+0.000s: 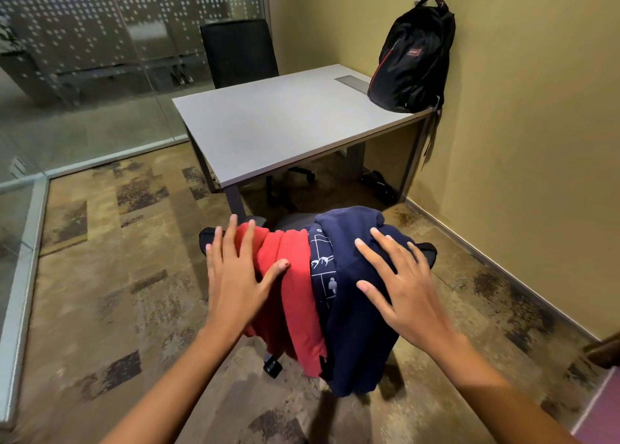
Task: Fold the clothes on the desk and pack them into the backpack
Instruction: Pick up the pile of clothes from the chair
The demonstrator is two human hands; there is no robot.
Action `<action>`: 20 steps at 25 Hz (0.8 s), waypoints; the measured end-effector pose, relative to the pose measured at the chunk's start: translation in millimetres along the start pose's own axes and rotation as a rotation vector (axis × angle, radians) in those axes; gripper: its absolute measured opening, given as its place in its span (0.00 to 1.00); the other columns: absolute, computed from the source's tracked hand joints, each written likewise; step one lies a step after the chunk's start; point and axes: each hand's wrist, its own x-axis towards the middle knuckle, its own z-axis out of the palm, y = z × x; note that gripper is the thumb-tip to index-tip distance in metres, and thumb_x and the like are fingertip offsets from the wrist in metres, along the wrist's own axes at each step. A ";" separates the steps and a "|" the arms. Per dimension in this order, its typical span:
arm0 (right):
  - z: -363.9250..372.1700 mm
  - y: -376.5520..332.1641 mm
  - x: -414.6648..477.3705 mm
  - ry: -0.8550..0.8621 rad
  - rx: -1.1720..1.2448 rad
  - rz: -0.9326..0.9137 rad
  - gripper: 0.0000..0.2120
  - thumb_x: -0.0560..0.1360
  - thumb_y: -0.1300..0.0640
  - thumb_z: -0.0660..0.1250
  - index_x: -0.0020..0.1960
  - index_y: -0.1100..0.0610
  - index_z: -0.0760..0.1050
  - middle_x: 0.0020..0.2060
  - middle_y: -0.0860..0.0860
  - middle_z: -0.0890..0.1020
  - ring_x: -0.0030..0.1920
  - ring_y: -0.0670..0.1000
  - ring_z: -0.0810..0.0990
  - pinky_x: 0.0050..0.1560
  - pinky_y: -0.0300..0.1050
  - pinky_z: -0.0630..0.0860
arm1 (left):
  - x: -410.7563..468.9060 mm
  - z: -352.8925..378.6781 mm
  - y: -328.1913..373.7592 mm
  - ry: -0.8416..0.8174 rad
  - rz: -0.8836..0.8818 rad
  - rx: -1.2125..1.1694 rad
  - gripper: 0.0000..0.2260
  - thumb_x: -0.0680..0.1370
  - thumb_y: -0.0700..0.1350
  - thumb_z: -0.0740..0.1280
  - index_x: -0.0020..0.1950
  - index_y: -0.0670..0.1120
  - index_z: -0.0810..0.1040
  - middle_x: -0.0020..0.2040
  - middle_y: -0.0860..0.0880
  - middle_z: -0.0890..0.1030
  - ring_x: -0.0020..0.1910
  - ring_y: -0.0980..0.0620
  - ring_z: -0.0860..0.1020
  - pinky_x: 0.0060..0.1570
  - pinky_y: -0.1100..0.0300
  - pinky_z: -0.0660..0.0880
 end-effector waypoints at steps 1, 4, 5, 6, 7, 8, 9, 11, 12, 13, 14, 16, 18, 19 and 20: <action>2.1 0.2 -0.5 -0.014 -0.009 0.004 0.27 0.80 0.40 0.54 0.77 0.47 0.60 0.76 0.50 0.61 0.76 0.52 0.60 0.72 0.62 0.58 | -3.4 -0.8 4.7 -0.029 -0.172 -0.080 0.43 0.71 0.71 0.58 0.79 0.48 0.53 0.79 0.42 0.50 0.77 0.43 0.47 0.75 0.46 0.45; 5.2 -1.2 -0.4 -0.006 -0.032 0.017 0.26 0.80 0.40 0.54 0.76 0.46 0.61 0.76 0.51 0.62 0.75 0.53 0.63 0.73 0.61 0.58 | -10.3 1.2 15.5 -0.021 -0.278 -0.181 0.51 0.67 0.73 0.58 0.79 0.42 0.46 0.77 0.38 0.54 0.76 0.41 0.50 0.75 0.45 0.49; 5.1 -2.0 -0.1 0.002 -0.038 0.021 0.26 0.80 0.40 0.54 0.76 0.47 0.62 0.76 0.51 0.62 0.74 0.53 0.64 0.73 0.61 0.58 | -11.9 1.2 17.6 -0.003 -0.252 -0.150 0.53 0.67 0.76 0.58 0.78 0.41 0.46 0.75 0.38 0.58 0.75 0.41 0.54 0.74 0.45 0.52; 5.4 -2.6 -0.4 0.010 -0.044 0.024 0.26 0.80 0.41 0.54 0.76 0.47 0.62 0.76 0.51 0.63 0.74 0.54 0.64 0.73 0.61 0.58 | -12.3 0.3 19.7 0.009 -0.234 -0.111 0.56 0.65 0.78 0.57 0.78 0.40 0.47 0.74 0.38 0.61 0.73 0.41 0.57 0.74 0.45 0.53; 6.0 -3.6 -1.0 0.017 -0.053 0.027 0.26 0.80 0.41 0.55 0.76 0.47 0.62 0.75 0.51 0.63 0.74 0.54 0.65 0.73 0.61 0.57 | -11.7 -1.7 23.2 0.006 -0.231 -0.073 0.58 0.62 0.79 0.55 0.78 0.39 0.47 0.73 0.38 0.63 0.72 0.40 0.58 0.73 0.45 0.54; 6.6 -4.8 -1.6 0.022 -0.065 0.032 0.26 0.80 0.41 0.55 0.76 0.47 0.62 0.75 0.52 0.63 0.73 0.55 0.65 0.73 0.61 0.57 | -10.5 -2.6 27.4 -0.001 -0.235 -0.039 0.61 0.59 0.80 0.54 0.78 0.39 0.48 0.73 0.37 0.63 0.71 0.40 0.59 0.73 0.45 0.55; 7.3 -6.5 -1.7 0.025 -0.079 0.036 0.26 0.80 0.41 0.55 0.76 0.46 0.62 0.75 0.52 0.63 0.73 0.55 0.65 0.73 0.62 0.57 | -9.2 -3.6 32.9 -0.015 -0.246 -0.008 0.62 0.58 0.80 0.55 0.78 0.39 0.48 0.72 0.37 0.64 0.71 0.39 0.60 0.73 0.45 0.56; 8.4 -9.8 -1.4 0.029 -0.095 0.049 0.26 0.79 0.41 0.55 0.76 0.46 0.62 0.76 0.52 0.63 0.73 0.55 0.65 0.72 0.63 0.57 | -4.1 -6.6 45.3 -0.039 -0.278 0.025 0.60 0.60 0.78 0.62 0.78 0.39 0.49 0.71 0.35 0.65 0.70 0.37 0.61 0.71 0.45 0.57; 8.6 -11.0 -1.1 0.028 -0.096 0.055 0.26 0.79 0.41 0.55 0.76 0.46 0.63 0.76 0.52 0.63 0.73 0.56 0.65 0.72 0.63 0.57 | 0.3 -7.9 50.2 -0.050 -0.304 0.032 0.58 0.63 0.75 0.65 0.78 0.39 0.49 0.70 0.35 0.65 0.69 0.37 0.62 0.70 0.46 0.58; 8.7 -12.1 -1.3 0.024 -0.097 0.060 0.26 0.79 0.41 0.56 0.76 0.46 0.63 0.76 0.52 0.63 0.73 0.55 0.65 0.72 0.63 0.57 | 4.6 -9.3 53.7 -0.069 -0.326 0.041 0.55 0.65 0.71 0.67 0.78 0.40 0.49 0.70 0.36 0.66 0.68 0.37 0.63 0.69 0.47 0.58; 9.1 -13.2 -2.0 0.017 -0.100 0.061 0.26 0.79 0.41 0.56 0.76 0.47 0.63 0.76 0.52 0.63 0.73 0.55 0.65 0.72 0.63 0.57 | 8.2 -10.7 55.9 -0.089 -0.336 0.058 0.52 0.67 0.68 0.68 0.78 0.39 0.49 0.69 0.36 0.67 0.67 0.37 0.64 0.67 0.48 0.60; 9.5 -14.4 -3.9 0.001 -0.109 0.054 0.27 0.79 0.40 0.56 0.76 0.47 0.62 0.76 0.52 0.62 0.74 0.55 0.65 0.72 0.63 0.57 | 14.6 -15.2 57.9 -0.114 -0.327 0.115 0.47 0.71 0.61 0.69 0.78 0.39 0.50 0.66 0.36 0.69 0.65 0.37 0.67 0.64 0.48 0.63; 8.2 -14.6 -4.4 -0.020 -0.105 0.051 0.27 0.79 0.40 0.56 0.76 0.46 0.62 0.76 0.52 0.62 0.74 0.55 0.65 0.72 0.63 0.57 | 20.8 -16.9 57.4 -0.102 -0.301 0.158 0.43 0.73 0.54 0.69 0.78 0.38 0.49 0.64 0.36 0.72 0.63 0.36 0.70 0.61 0.48 0.66; 6.6 -14.4 -4.1 -0.033 -0.096 0.048 0.27 0.79 0.40 0.55 0.76 0.46 0.61 0.76 0.52 0.61 0.74 0.55 0.64 0.73 0.63 0.57 | 23.3 -17.1 57.3 -0.102 -0.284 0.169 0.43 0.72 0.51 0.69 0.78 0.38 0.49 0.62 0.36 0.74 0.61 0.36 0.71 0.59 0.48 0.68; 4.9 -14.2 -3.9 -0.041 -0.082 0.044 0.26 0.80 0.40 0.55 0.76 0.46 0.61 0.77 0.52 0.60 0.74 0.55 0.63 0.73 0.63 0.56 | 26.1 -17.1 56.8 -0.107 -0.264 0.168 0.42 0.72 0.49 0.70 0.78 0.38 0.49 0.60 0.37 0.75 0.60 0.36 0.73 0.57 0.49 0.69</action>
